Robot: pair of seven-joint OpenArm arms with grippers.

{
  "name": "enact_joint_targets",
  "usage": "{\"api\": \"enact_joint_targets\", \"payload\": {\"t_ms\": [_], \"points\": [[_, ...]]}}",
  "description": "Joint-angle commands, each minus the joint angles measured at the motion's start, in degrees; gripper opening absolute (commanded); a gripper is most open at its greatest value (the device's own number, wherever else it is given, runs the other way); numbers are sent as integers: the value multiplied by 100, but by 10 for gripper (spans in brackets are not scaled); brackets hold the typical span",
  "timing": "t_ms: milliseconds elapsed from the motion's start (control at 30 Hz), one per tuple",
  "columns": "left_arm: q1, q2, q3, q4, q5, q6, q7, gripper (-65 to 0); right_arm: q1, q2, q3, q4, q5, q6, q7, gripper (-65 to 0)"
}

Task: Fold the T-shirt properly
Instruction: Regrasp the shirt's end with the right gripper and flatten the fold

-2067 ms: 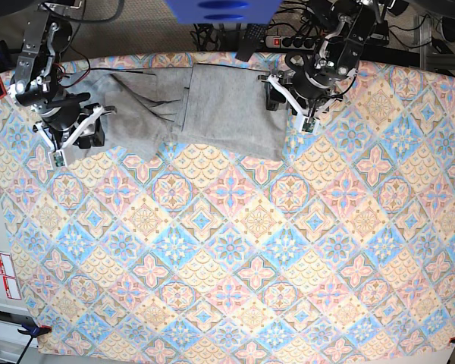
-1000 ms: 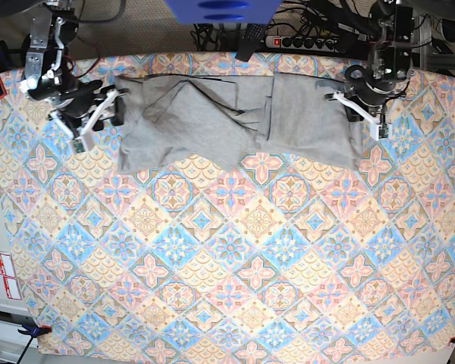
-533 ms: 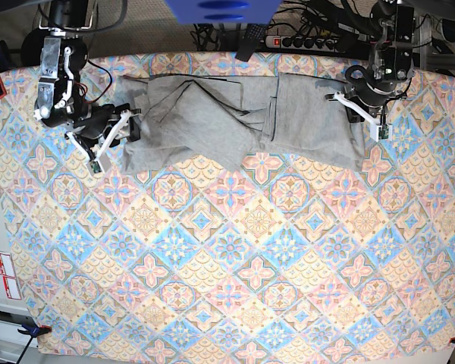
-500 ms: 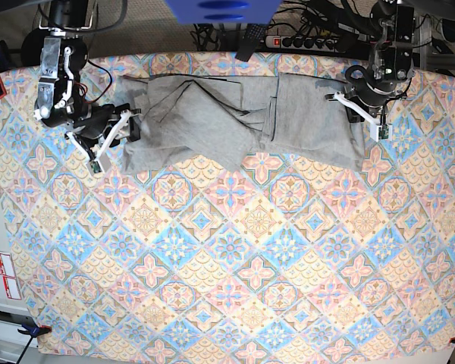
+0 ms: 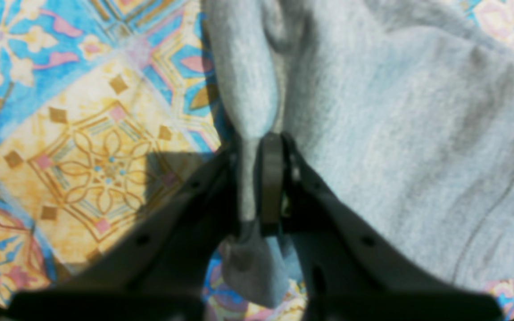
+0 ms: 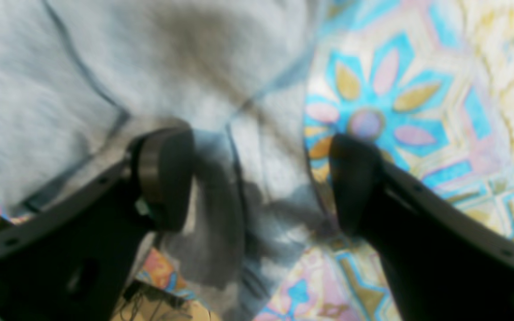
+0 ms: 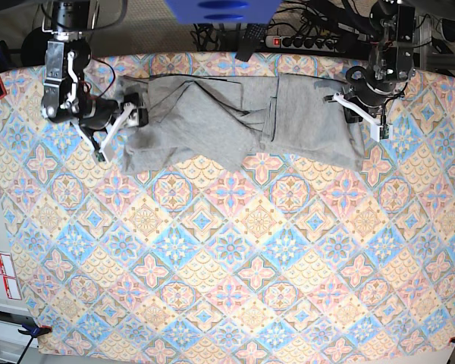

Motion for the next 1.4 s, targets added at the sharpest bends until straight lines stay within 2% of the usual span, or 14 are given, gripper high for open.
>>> {"api": "enact_joint_targets", "payload": {"t_ms": [0, 133, 233, 300, 633, 867, 1067, 1300, 1367], "points": [[-8, -49, -23, 101, -39, -12, -87, -650, 153, 74, 8, 100, 117, 33, 147, -191], [-8, -49, -23, 101, -39, -12, -87, -650, 162, 74, 8, -67, 117, 112, 138, -191], [-8, -41, -23, 101, -39, -12, -87, -650, 162, 48, 8, -129, 117, 613, 121, -193], [-8, -41, -23, 101, -39, -12, -87, -650, 136, 39, 8, -199, 117, 824, 129, -193], [-8, -41, -23, 101, -39, -12, -87, -650, 127, -198, -62, -304, 125, 833, 103, -194], [-8, -41, -32, 101, -39, -12, -87, -650, 162, -190, -563, -304, 908, 833, 121, -214], [-8, -49, -41, 101, -39, -12, -87, -650, 162, -190, -528, -313, 917, 833, 138, -367], [-8, -49, -67, 101, -39, -12, -87, -650, 171, -190, -405, -419, 899, 833, 305, -637], [-8, -49, -67, 101, -39, -12, -87, -650, 171, -190, -115, -419, 899, 833, 358, -650]]}}
